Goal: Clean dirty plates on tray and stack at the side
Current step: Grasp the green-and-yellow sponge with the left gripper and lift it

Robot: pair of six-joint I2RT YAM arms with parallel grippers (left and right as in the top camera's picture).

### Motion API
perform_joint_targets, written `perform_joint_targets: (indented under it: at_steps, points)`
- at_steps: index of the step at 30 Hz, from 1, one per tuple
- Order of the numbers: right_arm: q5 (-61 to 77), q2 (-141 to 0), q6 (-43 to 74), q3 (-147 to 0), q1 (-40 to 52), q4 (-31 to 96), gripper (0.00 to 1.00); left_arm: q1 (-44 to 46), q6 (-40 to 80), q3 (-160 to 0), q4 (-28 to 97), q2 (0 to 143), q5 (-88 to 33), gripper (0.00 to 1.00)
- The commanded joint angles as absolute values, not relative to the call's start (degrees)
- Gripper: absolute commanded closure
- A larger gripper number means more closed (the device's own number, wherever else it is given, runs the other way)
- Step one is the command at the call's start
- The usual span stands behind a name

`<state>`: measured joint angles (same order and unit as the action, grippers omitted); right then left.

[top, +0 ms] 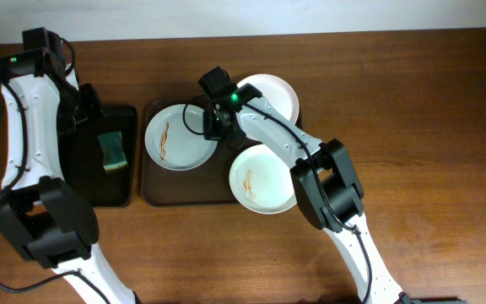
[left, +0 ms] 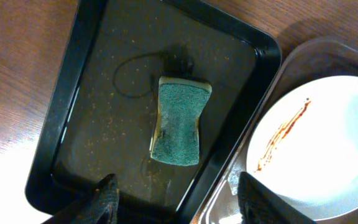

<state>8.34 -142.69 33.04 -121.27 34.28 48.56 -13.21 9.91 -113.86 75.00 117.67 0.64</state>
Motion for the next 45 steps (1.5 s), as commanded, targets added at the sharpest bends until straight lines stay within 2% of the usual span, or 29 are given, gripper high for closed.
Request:
perform_joint_targets:
  at_steps: [1, 2, 3, 12, 19, 20, 22, 24, 30, 32, 37, 45]
  points:
    - [6.4, -143.9, 33.5, -120.0, 34.5, 49.2, 0.96, -13.4, 7.6, -114.4, 74.8, 121.8, -2.3, 0.48]
    - [6.4, -143.9, 33.4, -120.0, 34.5, 49.2, 0.96, -13.4, 7.6, -114.4, 74.7, 123.1, -2.3, 0.47]
    - [6.3, -143.9, 33.3, -120.0, 34.5, 49.2, 0.96, -13.4, 7.7, -114.4, 74.6, 124.9, -2.3, 0.42]
    - [5.3, -143.9, 33.3, -120.0, 34.5, 49.1, 0.96, -12.3, 7.7, -113.8, 75.4, 131.4, -2.0, 0.43]
    - [5.3, -143.9, 33.3, -120.0, 34.5, 49.1, 0.96, -11.2, 9.8, -106.5, 70.9, 131.5, 4.1, 0.44]
    - [5.3, -143.9, 33.3, -120.0, 34.5, 49.1, 0.96, -11.2, 9.8, -105.6, 69.8, 131.5, 4.1, 0.49]
    - [5.3, -143.9, 33.3, -120.0, 34.5, 49.1, 0.96, -11.2, 9.8, -104.6, 67.9, 131.5, 3.9, 0.70]
    - [5.3, -143.9, 33.3, -120.0, 34.5, 49.1, 0.96, -11.2, 9.8, -103.5, 66.1, 131.5, 3.9, 0.85]
    - [5.3, -143.9, 33.3, -120.0, 34.5, 49.1, 0.96, -10.3, 9.8, -98.3, 61.1, 131.5, 3.9, 0.87]
    - [5.3, -143.9, 33.3, -120.0, 34.5, 49.0, 0.96, -10.3, 9.8, -97.4, 60.2, 131.5, 3.9, 0.99]
    - [5.3, -143.9, 33.3, -120.0, 34.5, 49.0, 0.96, -10.3, 8.3, -98.3, 60.7, 131.4, 3.9, 0.99]
    - [5.3, -143.9, 33.3, -120.0, 34.5, 49.1, 0.96, -10.3, 1.4, -118.5, 74.6, 131.3, 4.0, 0.99]
